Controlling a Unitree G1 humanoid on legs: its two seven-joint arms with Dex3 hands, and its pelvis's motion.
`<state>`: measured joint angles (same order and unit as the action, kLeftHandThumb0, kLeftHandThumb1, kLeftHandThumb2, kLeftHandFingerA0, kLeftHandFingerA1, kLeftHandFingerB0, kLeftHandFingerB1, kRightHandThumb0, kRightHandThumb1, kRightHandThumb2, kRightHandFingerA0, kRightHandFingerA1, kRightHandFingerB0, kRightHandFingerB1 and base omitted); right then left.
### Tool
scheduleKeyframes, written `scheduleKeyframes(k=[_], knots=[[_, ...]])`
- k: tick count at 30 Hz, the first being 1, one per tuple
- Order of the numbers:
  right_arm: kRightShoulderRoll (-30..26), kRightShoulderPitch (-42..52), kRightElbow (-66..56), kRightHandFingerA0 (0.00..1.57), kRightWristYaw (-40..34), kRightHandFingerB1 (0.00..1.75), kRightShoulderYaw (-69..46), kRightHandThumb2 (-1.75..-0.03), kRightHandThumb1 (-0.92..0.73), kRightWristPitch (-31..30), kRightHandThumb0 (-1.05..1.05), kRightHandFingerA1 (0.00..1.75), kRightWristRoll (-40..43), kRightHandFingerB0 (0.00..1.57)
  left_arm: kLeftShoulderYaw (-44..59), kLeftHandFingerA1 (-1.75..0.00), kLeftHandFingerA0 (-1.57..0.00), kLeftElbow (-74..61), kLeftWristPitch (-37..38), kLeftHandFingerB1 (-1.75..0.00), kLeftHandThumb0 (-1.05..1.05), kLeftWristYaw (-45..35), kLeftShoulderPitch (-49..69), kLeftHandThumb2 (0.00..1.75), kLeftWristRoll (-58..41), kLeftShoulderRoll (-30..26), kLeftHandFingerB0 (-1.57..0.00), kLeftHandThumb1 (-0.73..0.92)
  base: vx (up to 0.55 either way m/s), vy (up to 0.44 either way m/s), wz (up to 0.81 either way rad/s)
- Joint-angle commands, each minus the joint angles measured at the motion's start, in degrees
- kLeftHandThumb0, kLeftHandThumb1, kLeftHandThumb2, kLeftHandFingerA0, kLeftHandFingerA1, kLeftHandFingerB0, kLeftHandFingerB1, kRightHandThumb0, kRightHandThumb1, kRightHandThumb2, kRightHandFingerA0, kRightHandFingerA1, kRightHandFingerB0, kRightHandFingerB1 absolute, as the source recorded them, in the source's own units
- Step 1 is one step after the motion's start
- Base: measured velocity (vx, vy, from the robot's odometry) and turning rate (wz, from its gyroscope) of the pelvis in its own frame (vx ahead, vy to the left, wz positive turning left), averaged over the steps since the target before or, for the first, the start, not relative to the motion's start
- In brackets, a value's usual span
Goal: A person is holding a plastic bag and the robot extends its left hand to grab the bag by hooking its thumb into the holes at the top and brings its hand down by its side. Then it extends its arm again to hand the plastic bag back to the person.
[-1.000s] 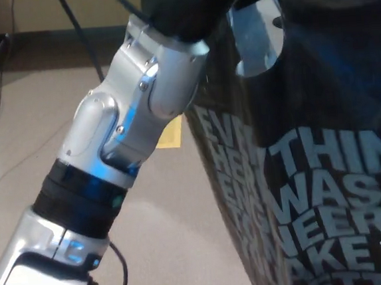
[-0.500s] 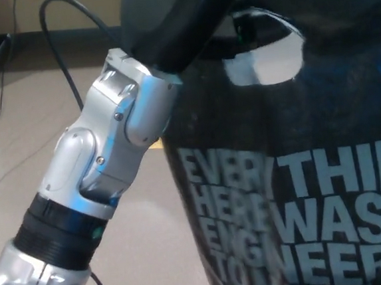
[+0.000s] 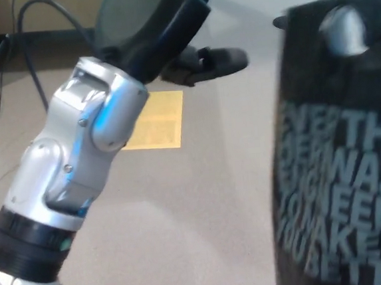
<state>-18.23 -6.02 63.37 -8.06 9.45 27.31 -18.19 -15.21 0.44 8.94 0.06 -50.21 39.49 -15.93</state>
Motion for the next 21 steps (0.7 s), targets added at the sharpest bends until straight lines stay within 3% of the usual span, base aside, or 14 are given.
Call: scheduleKeyframes(k=[1,3,4,7,10,11,12,13,15,16,17,19,20,21], knots=[[-0.9,0.28,0.29,0.82,0.19,0.63,-0.14,-0.9,-0.54,-0.1,-0.36,0.82,-0.01,0.64,3.39,0.0,0.0,-5.5,-3.05,-0.01,-0.81,-8.97,6.18,0.86,-4.93,-4.77,0.0,0.44,0.0,0.0,0.0],[-0.94,-0.06,0.24,0.83,0.16,0.62,-0.04,-0.9,-0.54,-1.02,-0.36,0.81,-0.19,0.62,5.72,-0.02,0.0,-7.06,-1.4,-0.02,-0.78,-8.09,9.93,0.85,-6.65,-6.33,0.0,0.42,0.0,0.0,0.0],[-0.92,0.06,0.24,0.84,0.16,0.45,-0.05,-0.6,-0.65,-1.33,-0.34,0.68,-0.18,0.7,6.74,-0.05,0.0,-7.65,-0.37,-0.04,-0.77,-7.84,12.02,0.84,-7.62,-7.03,0.0,0.42,0.0,0.0,0.0],[-1.05,0.4,0.53,0.83,-0.04,0.45,-0.14,-0.6,-0.66,-1.25,-0.34,0.61,-0.13,0.69,9.94,0.0,0.0,-8.57,3.48,0.0,-0.78,-6.93,19.72,0.82,-10.5,-9.6,0.0,0.45,0.0,0.0,0.0],[-0.73,1.39,0.65,0.81,0.75,0.44,-1.28,-0.6,-0.65,-0.05,-0.31,0.59,1.42,0.65,13.87,-0.26,-0.03,-8.54,6.98,-0.18,-0.61,-3.12,31.54,0.78,-12.96,-9.52,-0.02,0.38,0.0,0.0,0.0],[-0.79,1.4,0.85,0.78,0.62,0.42,-1.44,-0.6,-0.65,0.26,-0.3,0.57,1.5,0.62,14.88,-0.29,-0.06,-7.73,8.82,-0.25,-0.63,-1.73,35.34,0.55,-13.45,-9.43,-0.02,0.45,0.0,0.0,0.0],[-0.74,1.57,0.97,0.77,0.49,0.42,-1.45,-0.6,-0.65,0.46,-0.3,0.55,1.45,0.59,15.63,-0.35,-0.03,-7.26,9.95,-0.23,-0.58,-1.04,38.18,0.77,-13.77,-9.32,-0.03,0.37,0.0,0.0,0.0],[-0.59,1.87,1.01,0.77,0.42,0.42,-1.44,-0.6,-0.65,0.6,-0.3,0.55,1.4,0.59,16.22,-0.35,-0.03,-7.06,10.64,-0.23,-0.58,-0.72,40.46,0.77,-14.07,-9.2,-0.03,0.37,0.0,0.0,0.0],[-0.6,2.08,1.22,0.75,0.66,0.4,-1.41,-0.6,-0.66,0.68,-0.3,0.53,1.29,0.55,17.36,-0.31,-0.11,-5.13,12.56,-0.24,-0.62,0.59,45.19,0.54,-14.88,-8.64,-0.1,0.42,0.0,0.0,0.0],[-0.54,1.78,1.57,0.74,0.95,0.4,-1.6,-0.6,-0.66,0.62,-0.29,0.52,1.42,0.54,18.37,-0.39,-0.01,-2.18,13.96,-0.32,-0.57,1.73,48.94,0.76,-15.46,-8.27,-0.06,0.38,0.0,0.0,0.0],[-0.44,1.63,1.65,0.73,0.99,0.4,-1.78,-0.6,-0.66,0.41,-0.27,0.51,1.56,0.54,19.05,-0.29,-0.11,0.24,14.96,-0.27,-0.58,2.42,51.22,0.54,-16.16,-7.74,-0.11,0.43,0.0,0.0,0.0],[-0.38,1.97,1.65,0.72,0.67,0.4,-1.83,-0.59,-0.65,0.67,-0.26,0.5,1.47,0.55,20.08,-0.35,-0.02,4.75,17.4,-0.33,-0.64,4.3,54.8,0.74,-16.83,-7.0,-0.03,0.43,0.0,0.0,0.0],[-0.39,2.15,1.66,0.72,0.73,0.4,-1.8,-0.6,-0.66,0.86,-0.27,0.5,1.43,0.55,20.83,-0.49,0.0,8.6,18.57,-0.48,-0.32,6.53,56.83,0.82,-16.34,-6.44,0.0,0.21,0.0,0.0,0.0],[-0.38,2.16,1.69,0.73,0.66,0.4,-1.73,-0.6,-0.66,0.76,-0.28,0.51,1.33,0.55,21.1,-0.49,0.0,10.41,19.44,-0.48,-0.33,7.44,57.38,0.83,-16.19,-6.31,0.0,0.22,0.0,0.0,0.0]])
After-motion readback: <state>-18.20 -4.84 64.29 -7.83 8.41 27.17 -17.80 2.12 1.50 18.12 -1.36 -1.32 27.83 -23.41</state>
